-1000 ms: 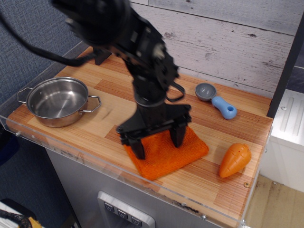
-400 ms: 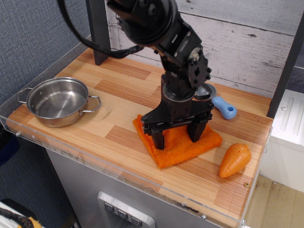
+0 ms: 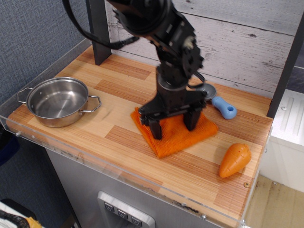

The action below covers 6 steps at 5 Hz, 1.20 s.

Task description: Move the orange cloth behind the pot

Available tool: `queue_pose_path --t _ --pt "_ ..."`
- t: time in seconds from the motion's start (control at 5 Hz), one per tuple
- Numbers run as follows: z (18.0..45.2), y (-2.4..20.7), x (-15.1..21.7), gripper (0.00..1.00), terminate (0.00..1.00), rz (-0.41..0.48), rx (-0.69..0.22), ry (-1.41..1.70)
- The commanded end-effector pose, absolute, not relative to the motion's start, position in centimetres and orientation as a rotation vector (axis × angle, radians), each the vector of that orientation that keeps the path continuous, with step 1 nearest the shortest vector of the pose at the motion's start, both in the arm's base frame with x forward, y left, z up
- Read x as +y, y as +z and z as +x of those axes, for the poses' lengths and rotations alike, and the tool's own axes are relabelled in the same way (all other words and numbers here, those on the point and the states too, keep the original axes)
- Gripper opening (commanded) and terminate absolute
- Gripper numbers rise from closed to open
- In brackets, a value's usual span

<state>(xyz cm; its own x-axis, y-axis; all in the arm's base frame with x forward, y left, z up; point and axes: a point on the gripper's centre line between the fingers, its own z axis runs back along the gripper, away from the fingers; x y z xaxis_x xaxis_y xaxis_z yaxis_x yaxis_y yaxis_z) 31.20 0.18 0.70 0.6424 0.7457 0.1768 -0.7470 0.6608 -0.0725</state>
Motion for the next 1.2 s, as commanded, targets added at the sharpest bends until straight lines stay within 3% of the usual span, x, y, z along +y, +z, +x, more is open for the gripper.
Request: queue_pose_path --t 0.0,0.6,1.0 --pt "32.9 0.1 4.4 1.0 0.0 0.032 -0.193 0.903" --pt "35.3 -0.5 11.5 1.0 0.0 0.048 -0.182 1.021" --pt "34.5 0.1 14.2 1.0 0.0 0.056 -0.191 1.081"
